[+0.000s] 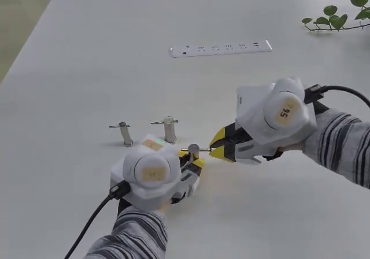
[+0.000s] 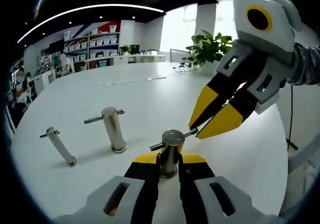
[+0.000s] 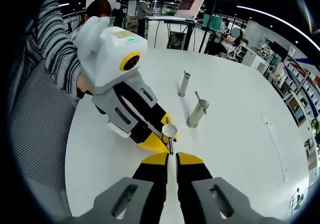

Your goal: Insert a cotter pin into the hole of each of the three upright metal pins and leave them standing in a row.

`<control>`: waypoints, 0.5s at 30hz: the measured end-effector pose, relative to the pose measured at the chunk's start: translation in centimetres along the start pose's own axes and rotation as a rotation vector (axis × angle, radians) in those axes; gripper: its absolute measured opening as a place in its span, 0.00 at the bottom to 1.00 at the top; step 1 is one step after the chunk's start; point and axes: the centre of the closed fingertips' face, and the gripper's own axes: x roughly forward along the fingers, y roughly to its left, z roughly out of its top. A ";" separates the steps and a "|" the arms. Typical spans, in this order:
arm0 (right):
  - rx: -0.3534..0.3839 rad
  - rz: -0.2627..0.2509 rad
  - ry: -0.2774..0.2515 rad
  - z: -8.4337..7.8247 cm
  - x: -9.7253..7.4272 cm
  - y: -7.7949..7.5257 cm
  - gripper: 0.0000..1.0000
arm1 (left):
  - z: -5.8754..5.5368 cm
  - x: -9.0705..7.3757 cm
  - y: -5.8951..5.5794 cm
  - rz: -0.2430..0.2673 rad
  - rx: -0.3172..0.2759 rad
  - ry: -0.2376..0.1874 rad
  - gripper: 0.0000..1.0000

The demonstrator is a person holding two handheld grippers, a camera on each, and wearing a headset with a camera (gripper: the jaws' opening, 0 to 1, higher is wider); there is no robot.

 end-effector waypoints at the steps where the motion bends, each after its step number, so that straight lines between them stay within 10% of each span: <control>1: 0.002 0.000 -0.001 0.0 0.0 0.0 0.00 | 0.0 0.0 0.0 0.002 0.000 0.000 0.11; 15: 0.010 -0.003 0.001 0.5 0.7 0.2 0.00 | -0.1 -0.1 0.0 0.017 -0.019 0.003 0.11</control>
